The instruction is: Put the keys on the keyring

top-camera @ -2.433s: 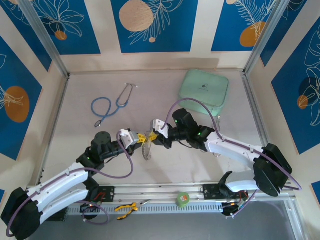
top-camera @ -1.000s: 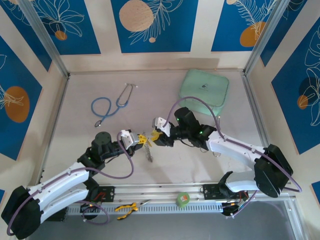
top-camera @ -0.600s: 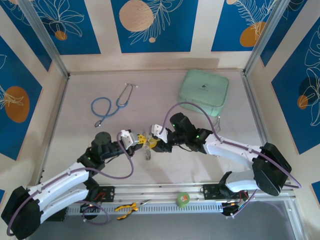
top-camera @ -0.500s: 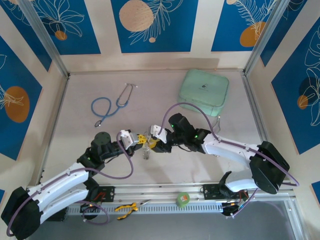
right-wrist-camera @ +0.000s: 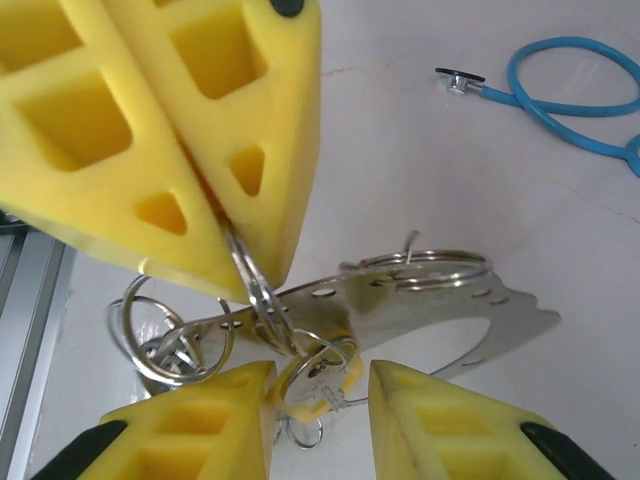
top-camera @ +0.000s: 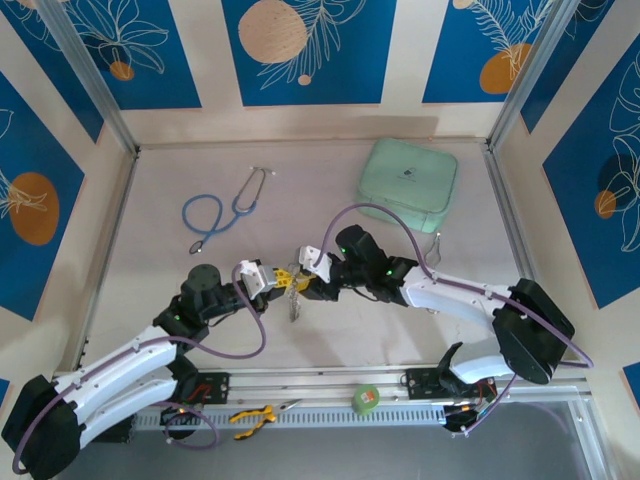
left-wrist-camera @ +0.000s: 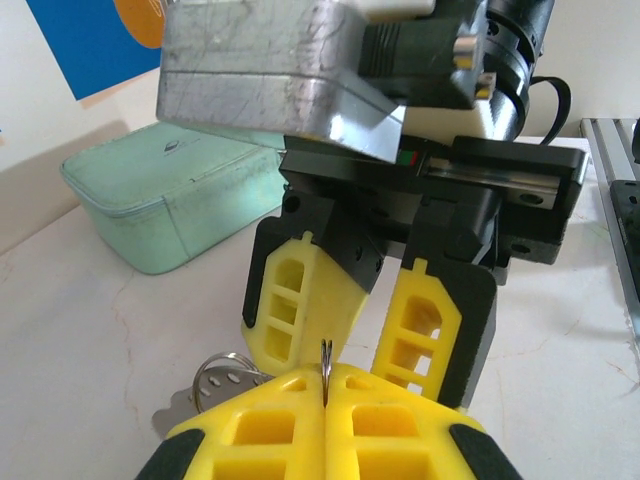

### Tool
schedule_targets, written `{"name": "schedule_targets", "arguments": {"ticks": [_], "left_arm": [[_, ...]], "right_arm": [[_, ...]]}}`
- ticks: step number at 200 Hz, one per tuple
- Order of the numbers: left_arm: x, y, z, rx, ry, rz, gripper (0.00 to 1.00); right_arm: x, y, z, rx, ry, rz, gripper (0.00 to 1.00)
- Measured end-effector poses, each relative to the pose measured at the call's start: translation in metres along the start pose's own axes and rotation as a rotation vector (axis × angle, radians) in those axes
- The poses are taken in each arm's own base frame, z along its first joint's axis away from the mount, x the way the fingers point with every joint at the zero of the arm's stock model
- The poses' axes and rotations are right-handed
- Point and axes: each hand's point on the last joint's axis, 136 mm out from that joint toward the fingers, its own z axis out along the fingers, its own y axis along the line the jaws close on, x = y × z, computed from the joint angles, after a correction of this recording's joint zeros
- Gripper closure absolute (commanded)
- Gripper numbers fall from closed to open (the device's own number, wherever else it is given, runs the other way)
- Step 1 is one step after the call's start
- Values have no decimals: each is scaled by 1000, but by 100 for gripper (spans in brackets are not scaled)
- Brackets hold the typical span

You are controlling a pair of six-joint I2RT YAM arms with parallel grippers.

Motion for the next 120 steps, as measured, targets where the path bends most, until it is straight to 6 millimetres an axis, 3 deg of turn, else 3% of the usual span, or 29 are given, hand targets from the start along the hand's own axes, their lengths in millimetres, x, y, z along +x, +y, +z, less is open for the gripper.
{"name": "schedule_targets", "arguments": {"ticks": [22, 68, 120], "left_arm": [[0, 0, 0, 0, 0, 0, 100], [1, 0, 0, 0, 4, 0, 100], [9, -1, -1, 0, 37, 5, 100]], "right_arm": [[0, -2, 2, 9, -3, 5, 74], [-3, -5, 2, 33, -11, -3, 94], [-13, -6, -17, 63, -28, -39, 100]]}}
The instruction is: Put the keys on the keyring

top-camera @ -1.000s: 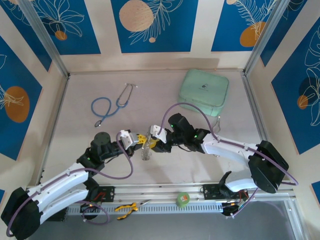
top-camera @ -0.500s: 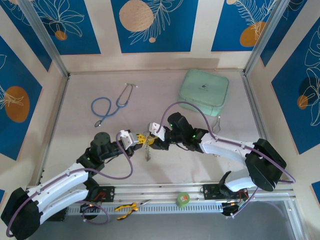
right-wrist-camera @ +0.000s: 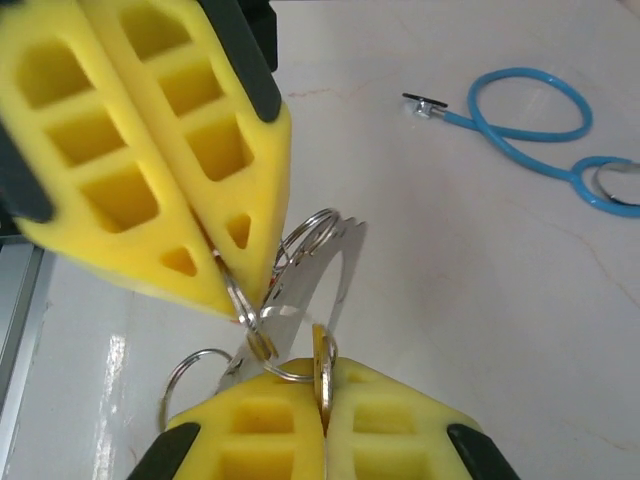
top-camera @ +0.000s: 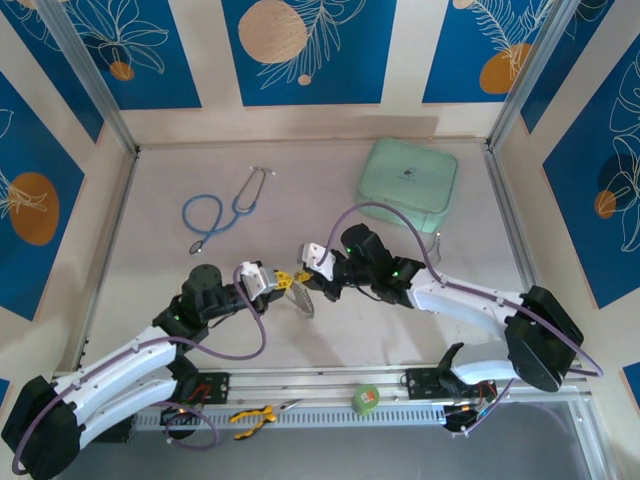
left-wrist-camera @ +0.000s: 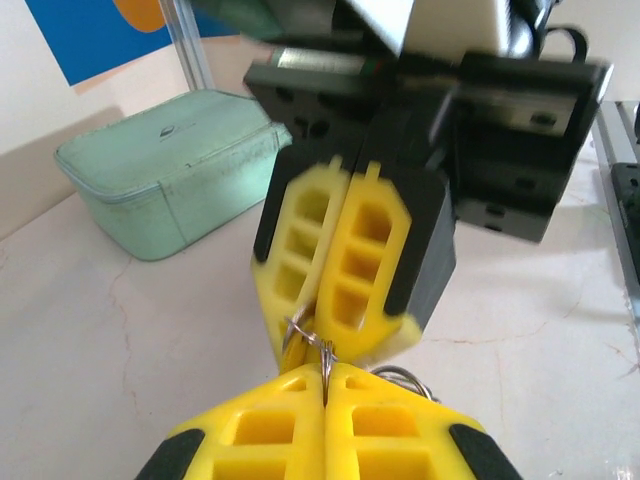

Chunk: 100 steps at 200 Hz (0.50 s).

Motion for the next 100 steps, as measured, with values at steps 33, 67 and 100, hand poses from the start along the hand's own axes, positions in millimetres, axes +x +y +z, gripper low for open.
{"name": "schedule_targets", "arguments": {"ticks": [33, 67, 100], "left_arm": [[1, 1, 0, -10, 7, 8, 100], [4, 2, 0, -15, 20, 18, 47], [-4, 17, -5, -106, -5, 15, 0]], "right_arm": [[-2, 3, -10, 2, 7, -18, 100], [4, 6, -10, -5, 34, -17, 100], [-3, 4, -12, 8, 34, -30, 100]]}}
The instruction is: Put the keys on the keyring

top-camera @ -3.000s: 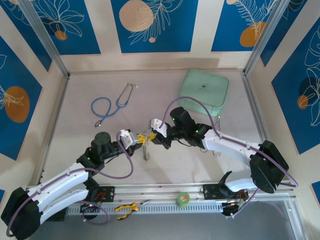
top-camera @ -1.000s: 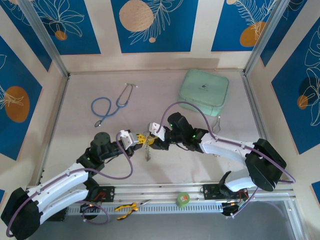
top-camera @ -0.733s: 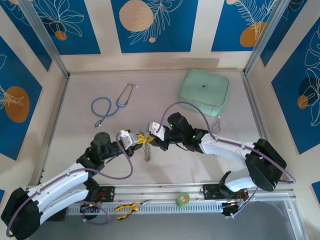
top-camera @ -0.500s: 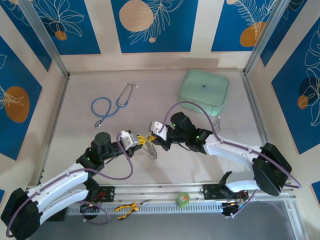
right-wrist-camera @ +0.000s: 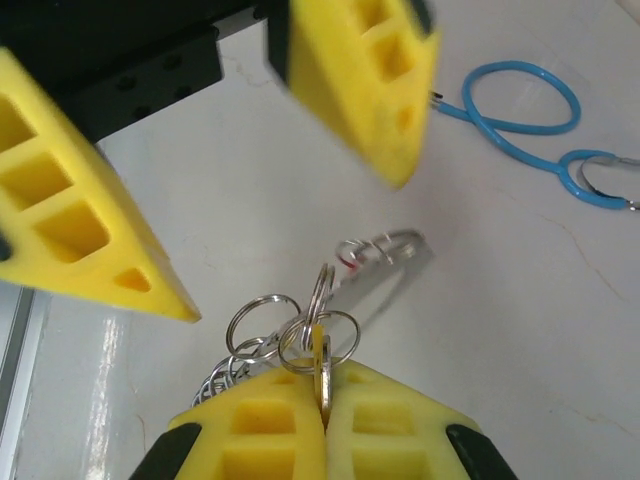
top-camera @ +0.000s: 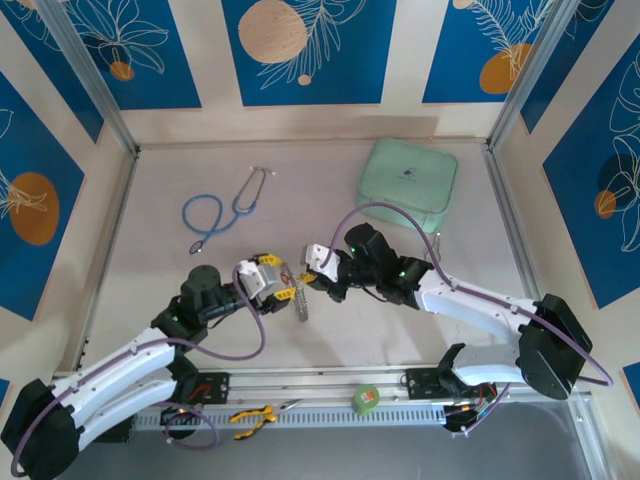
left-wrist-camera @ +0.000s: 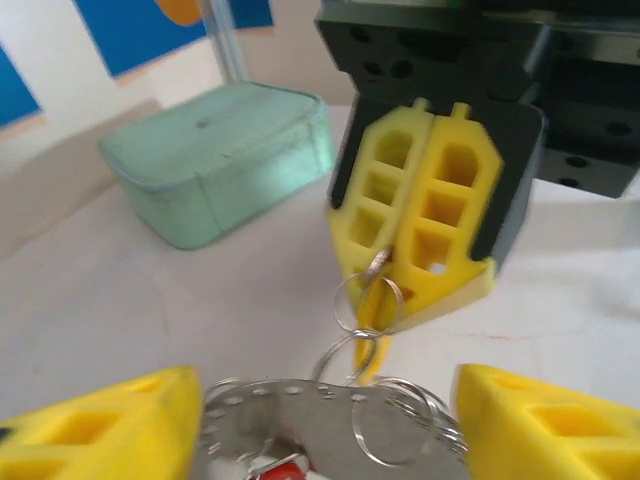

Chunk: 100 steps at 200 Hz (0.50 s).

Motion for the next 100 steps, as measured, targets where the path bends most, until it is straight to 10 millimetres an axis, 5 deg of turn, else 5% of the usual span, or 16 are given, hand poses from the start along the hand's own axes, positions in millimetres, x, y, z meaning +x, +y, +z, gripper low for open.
{"name": "schedule_targets", "arguments": {"ticks": [26, 62, 100], "left_arm": [[-23, 32, -20, -203, -72, -9, 0], [-52, 85, -74, -587, -200, -61, 0], [-47, 123, -123, -909, -221, -154, 0]], "right_arm": [[-12, -3, 0, 9, -13, -23, 100], [-24, 1, 10, -10, -4, -48, 100], [-48, 10, 35, -52, -18, -87, 100]]}}
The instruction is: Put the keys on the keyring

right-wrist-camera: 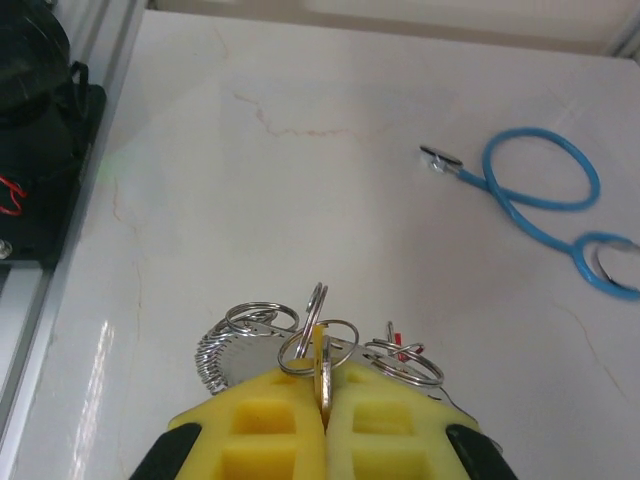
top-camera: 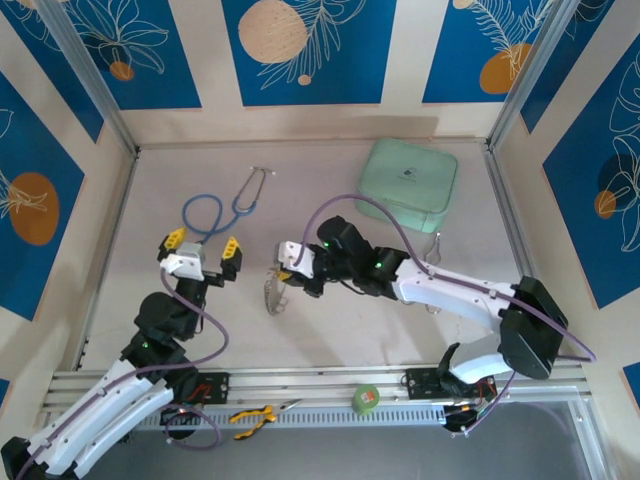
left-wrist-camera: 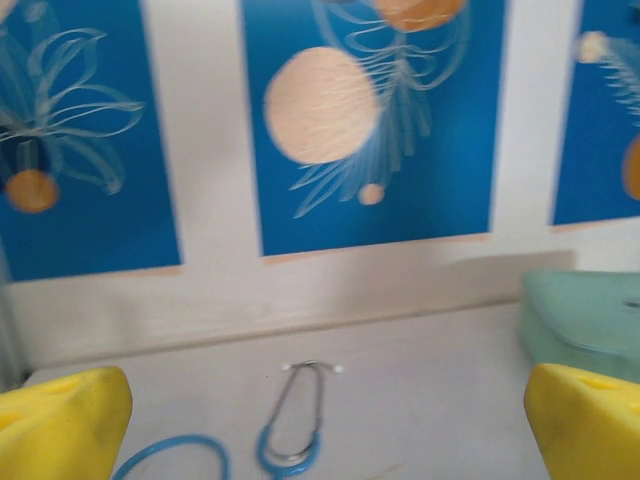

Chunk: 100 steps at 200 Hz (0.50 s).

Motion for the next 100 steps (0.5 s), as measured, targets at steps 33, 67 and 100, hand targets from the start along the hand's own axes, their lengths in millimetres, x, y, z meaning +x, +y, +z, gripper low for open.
{"name": "schedule_targets", "arguments": {"ticks": [33, 67, 100], "left_arm": [[6, 33, -3, -189, 40, -14, 0], [-8, 54, -8, -312, 49, -45, 0], [-5, 58, -8, -338, 76, -60, 0]], "right_arm": [[-26, -10, 29, -2, -62, -22, 100], [-15, -27, 65, 20, -59, 6, 100], [24, -35, 72, 54, 39, 36, 100]]}}
